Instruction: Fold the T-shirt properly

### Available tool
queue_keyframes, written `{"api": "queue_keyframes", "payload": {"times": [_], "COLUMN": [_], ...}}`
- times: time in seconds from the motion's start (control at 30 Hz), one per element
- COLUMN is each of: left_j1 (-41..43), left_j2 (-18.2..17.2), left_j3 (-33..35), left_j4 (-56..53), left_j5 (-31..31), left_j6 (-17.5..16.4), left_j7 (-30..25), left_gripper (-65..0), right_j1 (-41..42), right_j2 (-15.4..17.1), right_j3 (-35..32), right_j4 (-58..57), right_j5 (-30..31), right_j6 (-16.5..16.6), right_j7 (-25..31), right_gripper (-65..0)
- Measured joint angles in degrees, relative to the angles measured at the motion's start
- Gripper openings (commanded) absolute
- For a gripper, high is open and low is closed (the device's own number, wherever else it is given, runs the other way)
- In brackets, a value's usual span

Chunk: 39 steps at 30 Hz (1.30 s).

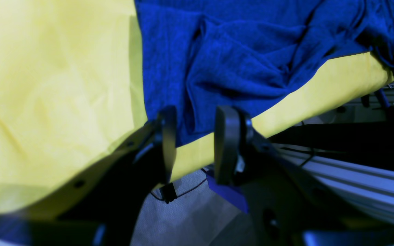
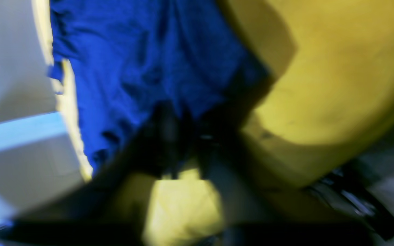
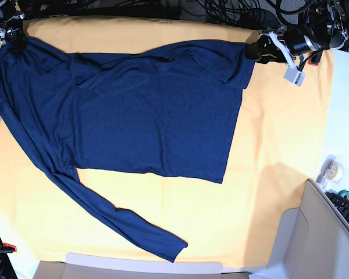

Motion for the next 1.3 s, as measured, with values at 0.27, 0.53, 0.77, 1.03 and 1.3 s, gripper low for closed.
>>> {"api": "queue_keyframes", "payload": {"times": [0.27,0.53,0.77,1.03,1.3], "left_j1": [-0.1,-0.2,-0.3,-1.5,-1.6], "left_j2": [0.0,0.0,0.0,0.0,0.0], "left_j3": [0.0,0.0,0.0,0.0,0.0], "left_j4": [0.0,-0.3,-2.9,-3.2,-4.3], "left_j5": [0.0,-0.1,0.0,-0.1,0.0], "left_j6": [0.0,0.0,0.0,0.0,0.0], "left_j7": [0.0,-0.1,-0.2,-0.1,0.0], "left_gripper": [-46.6,-46.6,-46.6,-46.5,-46.5], "right_j1": [1.7,3.8,3.9,2.6,1.7], "right_j2": [5.0,9.7,13.4,12.2,11.0], "right_j3": [-0.1,-0.1,-0.1,-0.6,-0.7], "right_j4": [-0.2,-0.3,-0.3,-0.1,0.2], "right_j5": [-2.2,-2.4,-2.4,-4.1,-4.3], "right_j6": [-0.6,-0.6,-0.6,-0.6,-0.6], "right_j7": [-0.2,-0.3,-0.1,-0.1,-2.4], "right_gripper": [-65.0,-65.0,-65.0,-65.0,-54.0]}}
